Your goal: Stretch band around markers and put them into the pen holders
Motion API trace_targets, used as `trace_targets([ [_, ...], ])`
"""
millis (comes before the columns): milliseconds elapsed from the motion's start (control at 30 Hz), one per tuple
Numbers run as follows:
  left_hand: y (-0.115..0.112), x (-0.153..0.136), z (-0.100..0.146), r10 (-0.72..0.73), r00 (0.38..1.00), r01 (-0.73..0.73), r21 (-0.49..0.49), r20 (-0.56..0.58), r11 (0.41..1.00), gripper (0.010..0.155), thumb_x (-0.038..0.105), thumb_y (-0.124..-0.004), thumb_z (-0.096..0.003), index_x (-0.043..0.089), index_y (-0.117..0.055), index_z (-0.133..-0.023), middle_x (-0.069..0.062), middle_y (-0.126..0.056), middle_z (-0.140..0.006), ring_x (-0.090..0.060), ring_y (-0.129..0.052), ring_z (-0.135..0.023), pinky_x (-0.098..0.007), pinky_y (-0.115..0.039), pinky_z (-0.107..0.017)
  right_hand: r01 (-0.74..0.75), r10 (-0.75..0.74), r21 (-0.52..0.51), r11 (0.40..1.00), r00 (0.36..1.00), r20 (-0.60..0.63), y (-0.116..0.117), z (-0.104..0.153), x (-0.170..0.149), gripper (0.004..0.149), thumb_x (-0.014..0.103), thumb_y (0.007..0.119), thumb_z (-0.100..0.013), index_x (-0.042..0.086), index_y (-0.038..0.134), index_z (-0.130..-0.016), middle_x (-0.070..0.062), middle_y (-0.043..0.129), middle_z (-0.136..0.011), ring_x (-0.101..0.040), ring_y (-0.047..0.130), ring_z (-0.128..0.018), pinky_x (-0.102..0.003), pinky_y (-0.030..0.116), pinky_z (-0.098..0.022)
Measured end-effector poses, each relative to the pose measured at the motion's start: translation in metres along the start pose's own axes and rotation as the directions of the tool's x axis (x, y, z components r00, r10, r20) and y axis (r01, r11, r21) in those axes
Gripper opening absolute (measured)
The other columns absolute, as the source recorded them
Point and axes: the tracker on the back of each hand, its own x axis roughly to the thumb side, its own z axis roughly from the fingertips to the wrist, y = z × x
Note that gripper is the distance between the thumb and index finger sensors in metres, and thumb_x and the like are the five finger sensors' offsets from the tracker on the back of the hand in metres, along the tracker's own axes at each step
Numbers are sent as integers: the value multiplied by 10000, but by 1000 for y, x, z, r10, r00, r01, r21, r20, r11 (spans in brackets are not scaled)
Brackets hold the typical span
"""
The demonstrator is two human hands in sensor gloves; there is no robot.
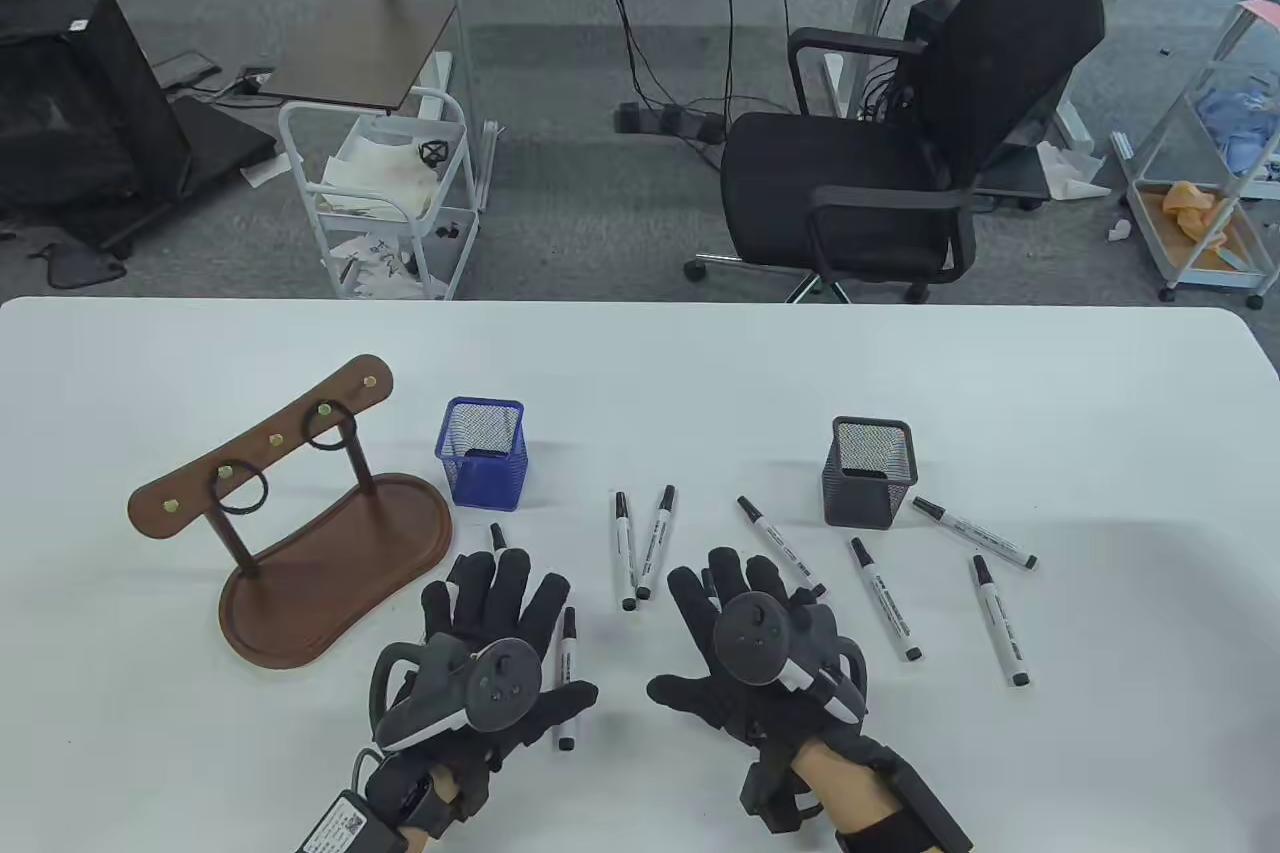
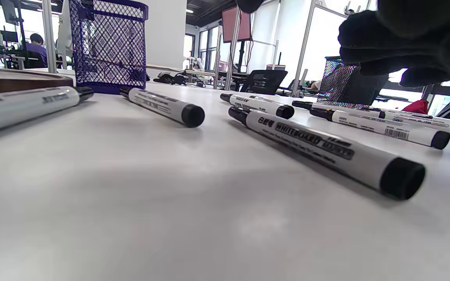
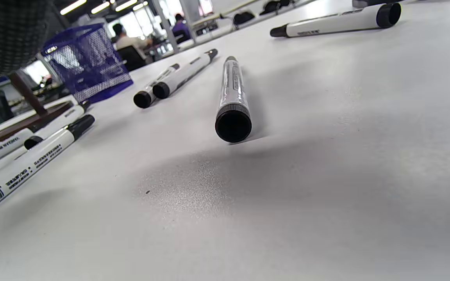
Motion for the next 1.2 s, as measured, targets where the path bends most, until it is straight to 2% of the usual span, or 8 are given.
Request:
trace_targets([
  [467, 0, -2, 0, 4, 1000, -4, -1, -6, 1000, 1000, 798, -617, -486, 232, -261, -1230, -256, -139, -1314, -608, -106, -1151, -853, -247, -712, -4, 4, 6, 1000, 1000, -1, 1, 0, 1, 952, 710, 803, -360, 451, 277, -1110, 5, 106, -1299, -405, 86, -1181, -745, 197, -777],
  [767, 8, -10, 0, 30, 999, -29, 45, -14, 999, 991, 791, -639, -482, 232, -299, -1226, -239, -179, -1320, -605, -163, -1164, -856, -297, -718, -6, 6, 4, 1000, 1000, -2, 0, 0, 1, 945, 704, 803, -364, 450, 282, -1109, 4, 110, -1299, -406, 86, -1180, -744, 198, -776],
  [1067, 22, -34, 3, 140, 986, -131, 107, -85, 986, 972, 790, -649, -485, 220, -365, -1220, -246, -309, -1317, -602, -254, -1171, -839, -336, -729, 2, -2, -25, 1000, 1000, 2, -5, 3, 0, 940, 700, 805, -365, 448, 288, -1108, 5, 114, -1298, -406, 92, -1179, -744, 200, -777],
  [1200, 32, -48, 7, 195, 972, -172, 168, -132, 971, 992, 781, -659, -486, 144, -409, -1204, -303, -393, -1284, -635, -348, -1144, -815, -392, -736, 8, -8, -36, 999, 1000, 0, -7, 3, -1, 943, 699, 804, -366, 449, 279, -1108, 3, 113, -1299, -406, 92, -1180, -743, 201, -778],
])
